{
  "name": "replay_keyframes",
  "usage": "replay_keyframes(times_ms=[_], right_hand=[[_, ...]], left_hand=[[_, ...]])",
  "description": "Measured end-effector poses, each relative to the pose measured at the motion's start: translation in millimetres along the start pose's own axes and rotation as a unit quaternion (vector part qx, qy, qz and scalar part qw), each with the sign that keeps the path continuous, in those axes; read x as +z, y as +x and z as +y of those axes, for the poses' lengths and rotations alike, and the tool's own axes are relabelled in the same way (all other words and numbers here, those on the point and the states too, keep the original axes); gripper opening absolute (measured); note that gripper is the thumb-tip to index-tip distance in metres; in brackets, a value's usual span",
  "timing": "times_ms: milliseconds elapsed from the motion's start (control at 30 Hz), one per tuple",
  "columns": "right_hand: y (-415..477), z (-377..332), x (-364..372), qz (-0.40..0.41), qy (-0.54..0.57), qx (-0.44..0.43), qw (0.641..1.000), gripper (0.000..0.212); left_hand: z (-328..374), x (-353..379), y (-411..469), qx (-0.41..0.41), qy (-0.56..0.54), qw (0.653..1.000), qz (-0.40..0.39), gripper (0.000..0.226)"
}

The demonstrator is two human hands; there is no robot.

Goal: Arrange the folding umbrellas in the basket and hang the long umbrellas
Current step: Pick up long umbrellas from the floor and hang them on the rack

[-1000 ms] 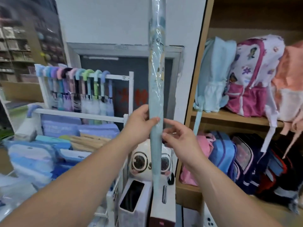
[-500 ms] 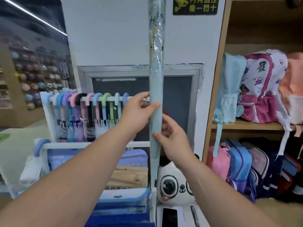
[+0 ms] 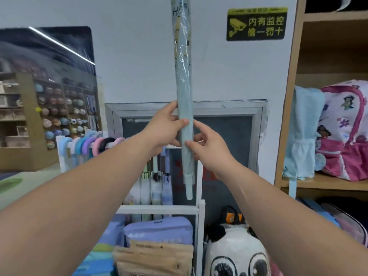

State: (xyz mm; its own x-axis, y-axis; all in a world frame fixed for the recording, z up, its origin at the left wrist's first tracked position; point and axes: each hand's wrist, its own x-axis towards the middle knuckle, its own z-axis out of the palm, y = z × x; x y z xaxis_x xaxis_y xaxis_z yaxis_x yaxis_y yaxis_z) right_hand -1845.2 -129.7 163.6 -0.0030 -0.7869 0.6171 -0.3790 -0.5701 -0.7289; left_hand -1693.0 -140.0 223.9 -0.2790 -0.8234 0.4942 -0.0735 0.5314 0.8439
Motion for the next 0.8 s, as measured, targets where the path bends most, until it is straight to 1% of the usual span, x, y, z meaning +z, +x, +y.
replay_keyframes(times_ms=[133,267,400,500,633,800], right_hand=[[38,1,-10,-0.024,0.000,-0.021,0.999,0.054],[69,0,-10,-0.022,-0.008,-0.041,0.999,0.057],[90,-3,-2,-0.008,-0.002,-0.047,0.999,0.059],[106,-8,5,0.005,0.006,-0.055,0.998,0.058],[128,-18,7,0.034,0.001,-0.061,0.998,0.059],[157,-22,9,0.067,-0.016,-0.067,0.995,0.060]], left_hand=[[3,0,31,-0.004,-0.015,0.999,0.036,0.046],[8,-4,55,-0.005,-0.003,0.998,0.070,0.043],[16,-18,77,-0.001,0.001,0.998,0.060,0.042],[22,-26,92,0.021,0.019,0.998,0.055,0.041],[26,-34,113,0.052,0.012,0.996,0.066,0.048],[25,-36,140,0.109,0.040,0.988,0.098,0.065]])
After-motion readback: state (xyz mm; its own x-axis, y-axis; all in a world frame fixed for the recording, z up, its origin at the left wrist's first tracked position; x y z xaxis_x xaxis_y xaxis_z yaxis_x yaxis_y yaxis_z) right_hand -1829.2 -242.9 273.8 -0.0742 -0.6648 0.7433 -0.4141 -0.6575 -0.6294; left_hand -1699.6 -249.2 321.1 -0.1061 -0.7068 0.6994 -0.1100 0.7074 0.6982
